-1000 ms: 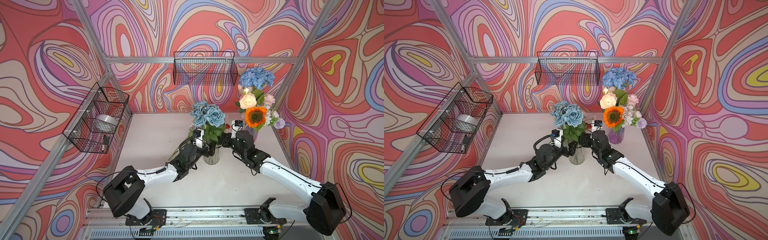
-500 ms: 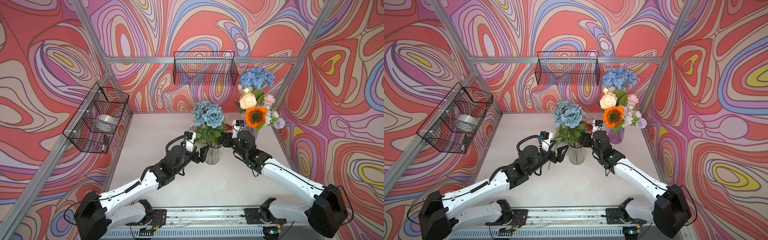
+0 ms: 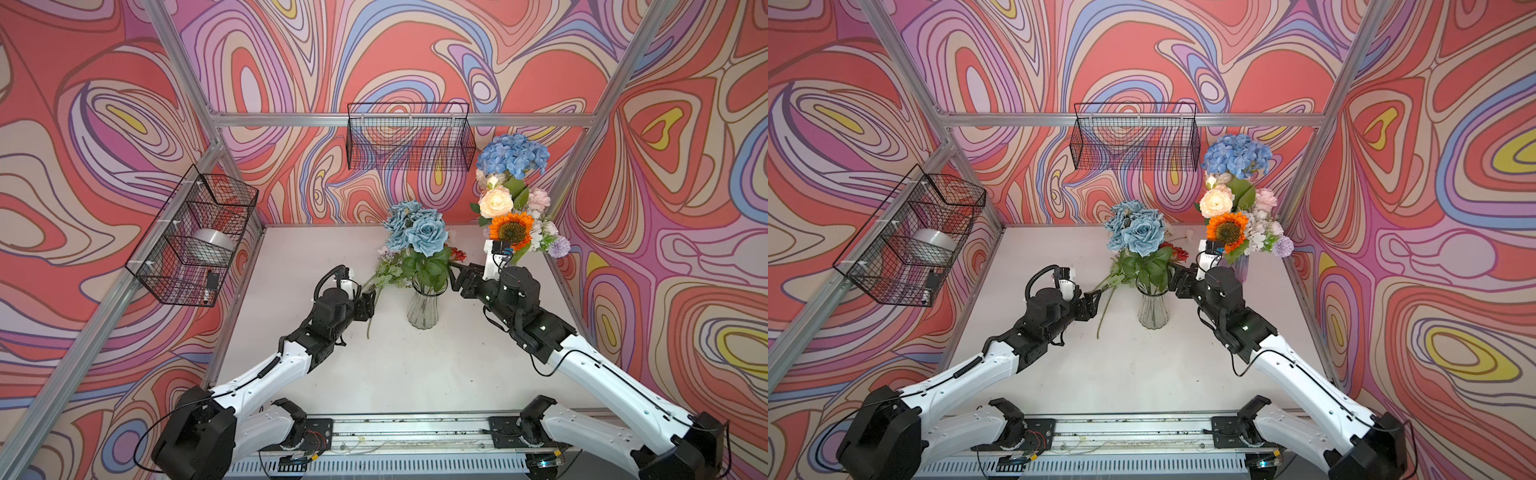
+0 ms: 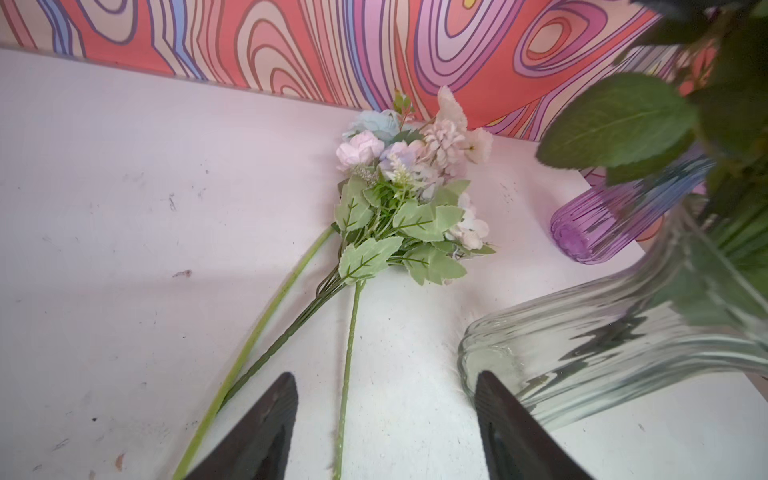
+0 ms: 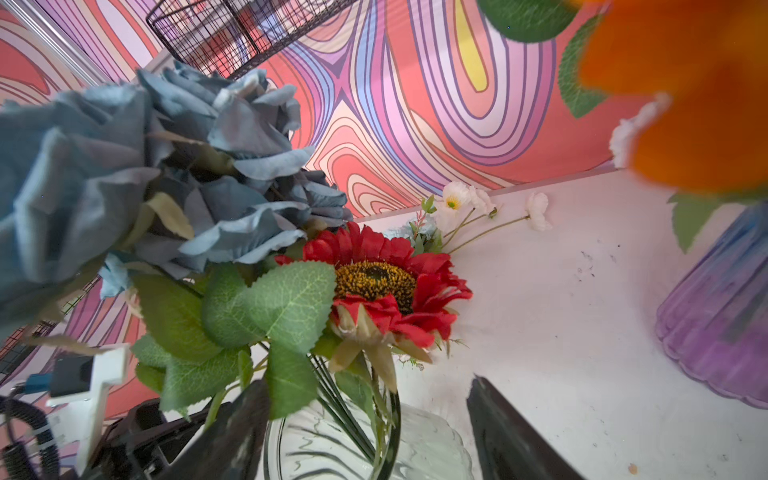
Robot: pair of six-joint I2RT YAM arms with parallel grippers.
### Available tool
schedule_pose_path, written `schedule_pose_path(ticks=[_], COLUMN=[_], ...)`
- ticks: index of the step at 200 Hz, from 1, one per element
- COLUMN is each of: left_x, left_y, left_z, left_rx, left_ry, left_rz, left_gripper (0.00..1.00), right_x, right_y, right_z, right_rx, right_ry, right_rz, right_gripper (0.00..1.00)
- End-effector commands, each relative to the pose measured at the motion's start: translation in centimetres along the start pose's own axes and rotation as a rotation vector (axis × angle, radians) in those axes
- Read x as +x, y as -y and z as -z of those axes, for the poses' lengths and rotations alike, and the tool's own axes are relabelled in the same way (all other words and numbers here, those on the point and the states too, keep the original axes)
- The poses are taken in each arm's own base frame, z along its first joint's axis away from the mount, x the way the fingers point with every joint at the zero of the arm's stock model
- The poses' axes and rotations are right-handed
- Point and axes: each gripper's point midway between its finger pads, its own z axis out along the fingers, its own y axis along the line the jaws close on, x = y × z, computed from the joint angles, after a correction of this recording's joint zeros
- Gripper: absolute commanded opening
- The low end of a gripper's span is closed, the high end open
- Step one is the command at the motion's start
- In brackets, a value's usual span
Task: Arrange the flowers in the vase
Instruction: 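Open the left gripper and withdraw it while the right gripper moves toward the sunflower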
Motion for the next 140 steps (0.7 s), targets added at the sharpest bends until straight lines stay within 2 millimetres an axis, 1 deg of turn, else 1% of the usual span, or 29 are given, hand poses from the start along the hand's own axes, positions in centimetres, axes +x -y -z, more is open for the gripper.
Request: schedule_pose_path(ticks=[1, 11, 21, 34, 50, 70, 83, 98, 112, 127, 140], left_x=[0.4, 0.9, 1.4, 1.9, 2.7, 2.9, 3.0, 3.4, 3.7, 4.4, 5.2], left_y=[0.7, 0.7, 0.4, -0.1, -1.6, -3.6, -5.3, -6.4, -6.8, -6.4, -6.1], left_z=[-1.5, -2.4, -3.3, -4.4, -5.8, -7.4, -8.4, -9.7, -10.7, -11.1, -11.2], left_rx=[0.063, 0.076, 0.073, 0.055, -0.016, -0.092, -0.153, -0.15, -0.133, -0.101, -0.081], left_ry=[-0.074, -0.121, -0.167, -0.212, -0.281, -0.343, -0.37, -0.407, -0.442, -0.486, -0.511], left_rz=[0.051, 0.059, 0.075, 0.086, 0.086, 0.083, 0.091, 0.134, 0.171, 0.188, 0.204], left_gripper=[0.67, 0.66, 0.61, 0.6, 0.57, 0.5, 0.49, 0.48, 0.48, 0.48, 0.5], right_x=[1.6, 1.9, 2.3, 2.6, 2.9, 3.0, 3.0, 2.9, 2.8, 2.8, 2.7], right_y=[2.3, 3.0, 3.6, 4.3, 5.0, 5.4, 5.5, 5.6, 5.5, 5.5, 5.6], right_z=[0.5, 0.7, 0.8, 0.9, 1.0, 1.1, 1.0, 0.9, 0.8, 0.8, 0.9], right_rx=[0.094, 0.125, 0.153, 0.188, 0.22, 0.237, 0.244, 0.249, 0.251, 0.251, 0.255], right_ry=[-0.048, -0.05, -0.055, -0.06, -0.06, -0.057, -0.055, -0.054, -0.055, -0.054, -0.048], right_rz=[0.026, 0.026, 0.026, 0.023, 0.02, 0.019, 0.019, 0.021, 0.024, 0.025, 0.028], right_gripper=[0.77, 0.77, 0.77, 0.77, 0.77, 0.77, 0.77, 0.77, 0.78, 0.77, 0.77])
